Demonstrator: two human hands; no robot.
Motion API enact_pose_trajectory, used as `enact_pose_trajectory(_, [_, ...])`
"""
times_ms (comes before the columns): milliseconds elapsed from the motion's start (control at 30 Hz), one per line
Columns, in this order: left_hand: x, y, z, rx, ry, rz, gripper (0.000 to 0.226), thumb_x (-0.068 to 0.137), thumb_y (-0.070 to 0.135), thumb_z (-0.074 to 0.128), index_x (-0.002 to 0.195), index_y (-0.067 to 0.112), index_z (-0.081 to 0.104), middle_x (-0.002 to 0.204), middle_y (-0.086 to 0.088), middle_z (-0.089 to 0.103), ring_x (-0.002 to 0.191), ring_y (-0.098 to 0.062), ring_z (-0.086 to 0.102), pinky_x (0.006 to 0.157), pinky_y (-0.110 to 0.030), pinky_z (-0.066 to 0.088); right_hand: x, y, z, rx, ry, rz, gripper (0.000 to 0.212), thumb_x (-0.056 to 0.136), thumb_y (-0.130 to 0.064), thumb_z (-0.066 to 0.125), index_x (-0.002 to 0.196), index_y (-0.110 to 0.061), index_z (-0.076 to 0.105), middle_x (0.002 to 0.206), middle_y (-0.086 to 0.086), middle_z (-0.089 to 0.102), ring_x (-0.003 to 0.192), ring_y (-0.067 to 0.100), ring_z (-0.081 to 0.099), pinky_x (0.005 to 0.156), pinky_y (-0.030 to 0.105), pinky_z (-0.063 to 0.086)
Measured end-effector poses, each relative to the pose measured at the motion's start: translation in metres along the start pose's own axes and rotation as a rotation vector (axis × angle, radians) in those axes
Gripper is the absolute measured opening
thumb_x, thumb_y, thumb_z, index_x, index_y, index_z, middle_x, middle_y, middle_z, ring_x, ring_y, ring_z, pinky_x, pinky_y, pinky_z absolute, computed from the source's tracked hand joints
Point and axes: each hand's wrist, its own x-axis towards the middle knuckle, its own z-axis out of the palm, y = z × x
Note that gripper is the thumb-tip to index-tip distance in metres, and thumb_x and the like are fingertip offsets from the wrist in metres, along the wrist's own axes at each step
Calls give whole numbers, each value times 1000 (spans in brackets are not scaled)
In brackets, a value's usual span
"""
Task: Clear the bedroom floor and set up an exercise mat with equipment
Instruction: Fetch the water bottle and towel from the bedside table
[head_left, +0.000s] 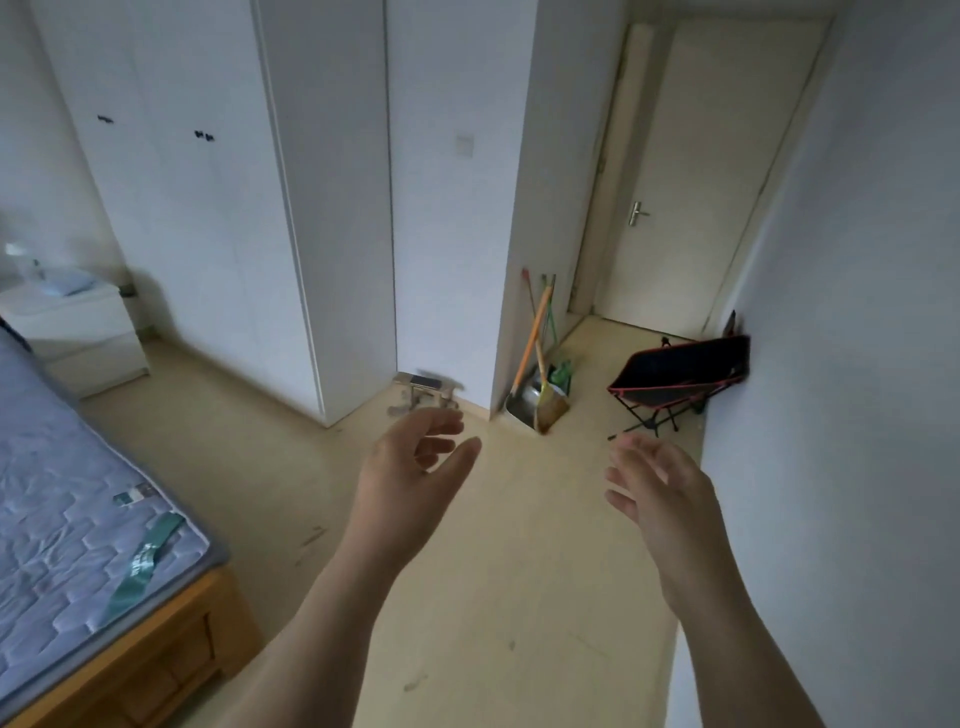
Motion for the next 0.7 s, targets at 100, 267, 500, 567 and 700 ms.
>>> enact_pose_trajectory(100, [28, 4, 41, -42, -25, 2, 19, 83, 24, 70, 102, 25, 66, 97, 14, 69, 87, -4, 66, 77, -22, 52, 38, 0, -22, -9, 27, -15, 8, 92, -24, 60, 96, -30, 63, 110, -4, 65, 97, 15, 65, 90, 40, 55])
enact_pose_trajectory(267, [67, 7, 100, -63, -15, 10, 20, 83, 23, 70, 102, 25, 67, 97, 13, 70, 87, -3, 67, 81, -29, 54, 105, 2, -53, -45, 10, -34, 10, 93, -25, 59, 94, -35, 61, 112, -6, 64, 96, 15, 65, 92, 45, 54])
enact_pose_trajectory(500, [125, -21, 140, -58, 22, -23, 19, 83, 24, 70, 101, 27, 67, 97, 15, 69, 86, -2, 66, 77, -23, 52, 184, 17, -54, -66, -1, -18, 11, 93, -24, 58, 101, -32, 62, 114, -3, 63, 96, 15, 65, 91, 39, 54])
enact_pose_trajectory(567, [147, -31, 145, -62, 28, -34, 19, 83, 25, 70, 102, 26, 66, 98, 14, 69, 87, -1, 66, 75, -19, 50, 207, 22, -38, -82, -33, -12, 15, 93, -24, 58, 107, -27, 63, 115, -3, 63, 101, 15, 64, 90, 37, 54])
enact_pose_trajectory(700, [202, -60, 152, -56, 38, -48, 21, 83, 27, 70, 104, 24, 67, 98, 15, 69, 86, 1, 66, 73, -11, 48, 265, 34, 3, -62, -72, -32, 14, 93, -20, 59, 106, -23, 64, 111, -4, 65, 106, 15, 62, 81, 26, 51])
